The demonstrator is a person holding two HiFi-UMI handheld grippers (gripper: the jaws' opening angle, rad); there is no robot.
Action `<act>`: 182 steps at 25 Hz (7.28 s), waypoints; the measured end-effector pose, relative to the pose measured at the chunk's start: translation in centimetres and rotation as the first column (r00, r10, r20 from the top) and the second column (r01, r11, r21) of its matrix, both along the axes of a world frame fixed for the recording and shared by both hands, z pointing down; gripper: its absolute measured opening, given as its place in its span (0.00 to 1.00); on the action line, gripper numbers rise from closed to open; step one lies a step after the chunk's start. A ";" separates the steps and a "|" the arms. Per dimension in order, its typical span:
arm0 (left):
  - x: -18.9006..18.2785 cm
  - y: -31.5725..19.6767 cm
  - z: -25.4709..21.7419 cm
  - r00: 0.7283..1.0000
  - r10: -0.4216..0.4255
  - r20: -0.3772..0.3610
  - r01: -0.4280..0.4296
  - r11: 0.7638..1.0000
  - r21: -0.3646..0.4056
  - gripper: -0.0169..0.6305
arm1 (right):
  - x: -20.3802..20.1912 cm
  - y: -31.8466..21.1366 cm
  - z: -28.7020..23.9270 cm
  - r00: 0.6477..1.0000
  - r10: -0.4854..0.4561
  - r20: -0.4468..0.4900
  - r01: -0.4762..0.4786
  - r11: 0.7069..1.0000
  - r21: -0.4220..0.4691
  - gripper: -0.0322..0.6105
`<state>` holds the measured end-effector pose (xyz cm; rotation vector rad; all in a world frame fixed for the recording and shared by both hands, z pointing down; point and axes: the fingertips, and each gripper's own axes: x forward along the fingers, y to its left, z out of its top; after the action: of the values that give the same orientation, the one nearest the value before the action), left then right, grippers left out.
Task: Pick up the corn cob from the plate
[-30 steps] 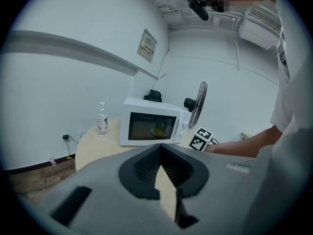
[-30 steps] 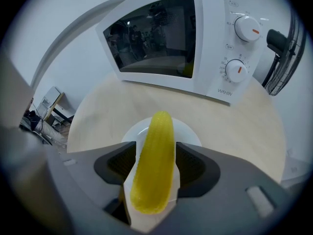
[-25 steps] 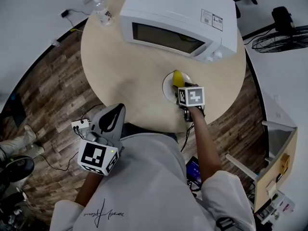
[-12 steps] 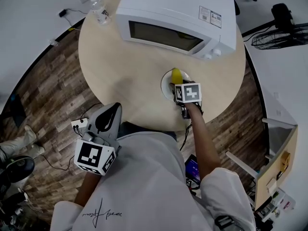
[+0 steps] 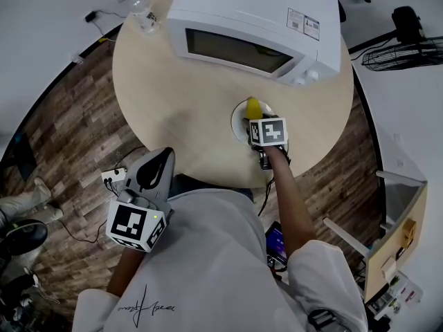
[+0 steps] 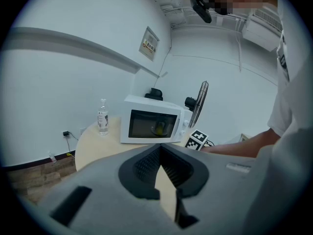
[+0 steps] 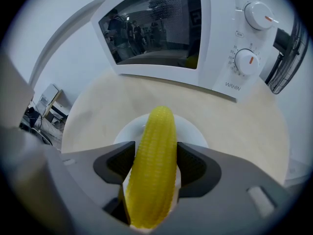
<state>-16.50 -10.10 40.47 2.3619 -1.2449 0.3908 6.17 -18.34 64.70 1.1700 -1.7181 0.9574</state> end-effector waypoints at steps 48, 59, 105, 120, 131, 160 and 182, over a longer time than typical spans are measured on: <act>0.3 2.4 -0.7 0.999 0.022 -0.026 -0.022 0.999 0.026 0.02 | 1.0 1.7 -1.1 0.992 0.119 -0.033 -0.118 0.992 0.031 0.47; 0.5 2.8 -0.9 0.999 0.029 -0.042 -0.027 0.999 0.044 0.02 | 1.0 2.6 -1.9 0.991 0.135 -0.014 -0.134 0.990 0.048 0.47; 1.6 1.0 -1.7 0.993 0.115 -0.028 -0.112 0.989 0.099 0.02 | 1.7 3.6 -8.6 0.974 0.199 0.108 -0.215 0.962 0.167 0.47; 1.1 0.4 -1.6 0.993 0.097 -0.069 -0.092 0.992 0.082 0.02 | 1.4 2.7 -12.4 0.971 0.184 0.153 -0.219 0.942 0.254 0.47; 0.7 0.1 -1.3 0.993 0.083 -0.088 -0.078 0.995 0.067 0.02 | 1.0 3.0 -14.2 0.965 0.185 0.187 -0.234 0.929 0.287 0.47; 1.6 0.0 -1.5 0.987 0.083 -0.140 -0.075 0.996 0.056 0.02 | 1.7 5.6 -19.1 0.935 0.217 0.280 -0.317 0.866 0.386 0.47; 3.8 0.8 -1.4 0.988 0.064 -0.143 -0.060 0.998 0.034 0.02 | 4.9 8.3 -23.6 0.914 0.184 0.361 -0.348 0.813 0.466 0.47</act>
<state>-12.74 -9.26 39.08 2.4112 -1.1206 0.2180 11.02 -10.03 41.10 1.7345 -2.1871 0.8904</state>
